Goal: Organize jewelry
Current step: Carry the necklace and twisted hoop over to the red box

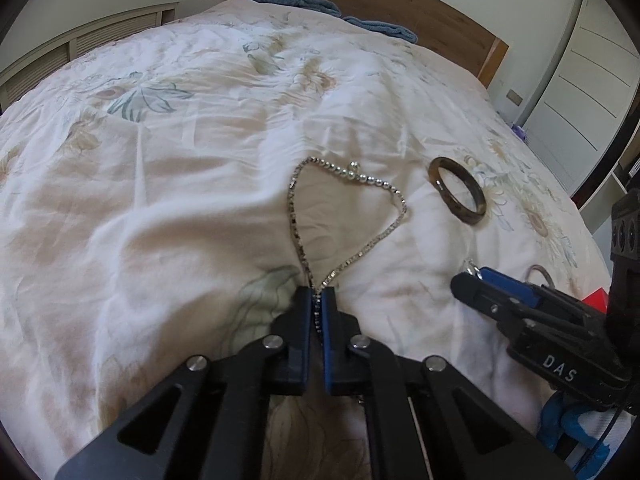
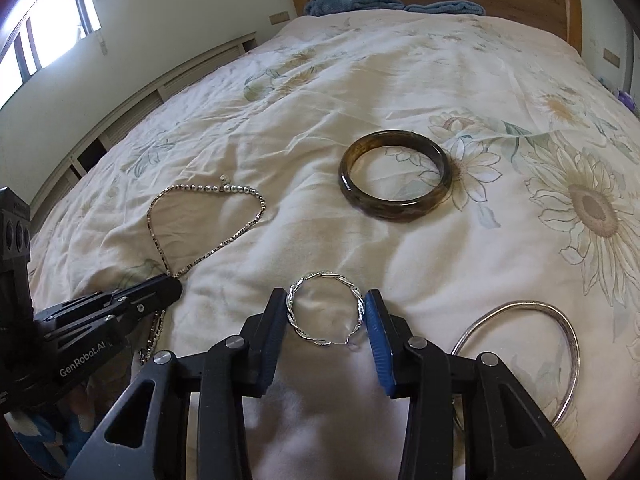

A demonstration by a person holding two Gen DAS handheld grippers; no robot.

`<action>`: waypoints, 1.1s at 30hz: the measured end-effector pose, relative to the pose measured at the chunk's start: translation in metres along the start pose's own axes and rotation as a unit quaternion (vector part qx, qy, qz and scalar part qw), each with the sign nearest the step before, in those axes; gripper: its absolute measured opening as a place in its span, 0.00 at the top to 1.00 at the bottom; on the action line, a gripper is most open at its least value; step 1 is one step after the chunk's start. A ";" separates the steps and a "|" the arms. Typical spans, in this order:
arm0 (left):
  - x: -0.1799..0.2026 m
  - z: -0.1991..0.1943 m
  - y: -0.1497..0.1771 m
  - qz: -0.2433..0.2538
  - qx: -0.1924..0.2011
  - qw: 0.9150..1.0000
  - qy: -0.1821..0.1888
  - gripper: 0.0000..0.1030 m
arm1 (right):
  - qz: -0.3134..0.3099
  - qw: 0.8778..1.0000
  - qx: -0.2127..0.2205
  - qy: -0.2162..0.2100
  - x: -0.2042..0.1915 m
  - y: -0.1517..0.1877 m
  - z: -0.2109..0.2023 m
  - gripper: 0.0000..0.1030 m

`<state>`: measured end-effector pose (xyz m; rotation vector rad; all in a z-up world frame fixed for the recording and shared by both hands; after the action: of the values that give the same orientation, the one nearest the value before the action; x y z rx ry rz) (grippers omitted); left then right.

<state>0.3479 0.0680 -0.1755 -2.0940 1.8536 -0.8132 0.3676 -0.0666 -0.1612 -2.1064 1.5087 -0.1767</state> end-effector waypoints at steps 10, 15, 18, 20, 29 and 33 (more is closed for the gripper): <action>0.014 -0.061 0.009 0.008 0.012 1.000 0.006 0.96 | 0.004 0.999 0.016 -0.029 -0.025 0.020 -0.058 0.62; 0.025 -0.109 0.020 0.012 0.023 1.000 0.006 0.96 | 0.012 0.999 0.028 -0.034 -0.034 0.045 -0.113 0.62; 0.035 -0.141 0.030 0.022 0.033 0.999 0.008 0.96 | 0.020 0.999 0.036 -0.033 -0.037 0.062 -0.147 0.62; 0.044 -0.163 0.036 0.030 0.041 0.999 0.009 0.96 | 0.020 0.998 0.044 -0.028 -0.041 0.074 -0.169 0.62; 0.101 -0.251 0.062 0.070 0.077 0.994 0.032 0.96 | 0.037 0.994 0.101 -0.010 -0.031 0.117 -0.270 0.62; 0.134 -0.272 0.073 0.091 0.082 0.991 0.048 0.96 | 0.054 0.990 0.130 0.002 -0.013 0.135 -0.312 0.62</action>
<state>0.1459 -0.0234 0.0436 -1.7871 1.9202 -0.9990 0.1239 -0.1941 0.0385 -1.8173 1.5093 -0.3206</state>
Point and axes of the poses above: each gripper's, at about its wrist camera, not at the fingertips, and z roughly the way its jaws point, x to its right, y to its underside, the point moved 10 cm from there along z, roughly the way its jaws point, and after that the axes turned 6 degrees about -x, right-handed, at the moved point
